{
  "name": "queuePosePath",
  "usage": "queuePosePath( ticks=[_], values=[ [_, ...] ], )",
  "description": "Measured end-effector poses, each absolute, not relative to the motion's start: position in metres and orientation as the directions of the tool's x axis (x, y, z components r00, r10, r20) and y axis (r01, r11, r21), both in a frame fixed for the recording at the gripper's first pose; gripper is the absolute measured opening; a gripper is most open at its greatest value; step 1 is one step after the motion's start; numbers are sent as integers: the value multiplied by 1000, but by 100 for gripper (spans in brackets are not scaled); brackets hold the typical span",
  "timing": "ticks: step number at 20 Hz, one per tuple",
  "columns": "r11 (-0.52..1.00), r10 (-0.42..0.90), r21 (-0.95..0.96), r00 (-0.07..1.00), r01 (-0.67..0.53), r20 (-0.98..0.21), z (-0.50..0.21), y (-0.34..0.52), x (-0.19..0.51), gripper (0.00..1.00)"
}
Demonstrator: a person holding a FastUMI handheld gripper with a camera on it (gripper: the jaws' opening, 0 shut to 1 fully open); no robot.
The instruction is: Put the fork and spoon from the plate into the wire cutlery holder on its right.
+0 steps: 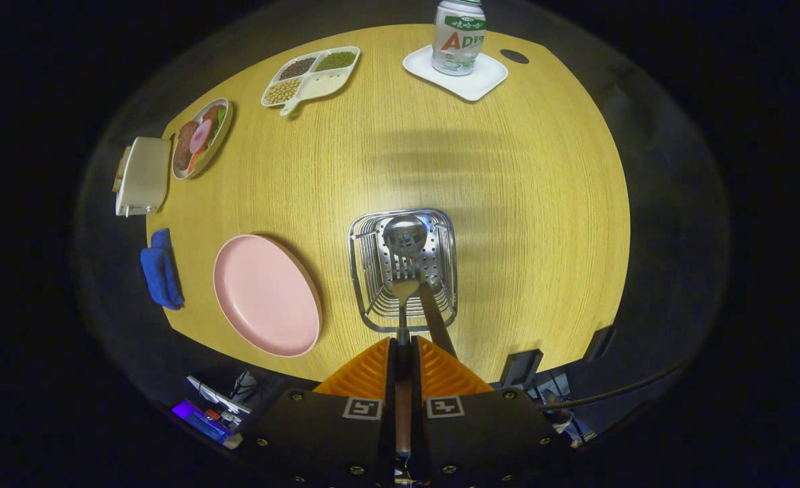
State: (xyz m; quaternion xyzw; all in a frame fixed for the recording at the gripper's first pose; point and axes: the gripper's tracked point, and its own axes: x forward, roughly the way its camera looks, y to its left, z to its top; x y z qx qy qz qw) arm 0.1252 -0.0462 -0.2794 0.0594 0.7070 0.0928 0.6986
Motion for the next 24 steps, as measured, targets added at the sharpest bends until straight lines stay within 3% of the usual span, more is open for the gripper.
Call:
queuePosePath(
  ticks=[15, 20, 24],
  values=[
    [961, 276, 277, 73, -5, -958, -261, -36, 124, 12],
    [961, 273, 278, 156, 7, -949, -251, -40, 128, 12],
    [971, 236, 237, 298, -31, -925, -240, -39, 137, 12]
  ],
)
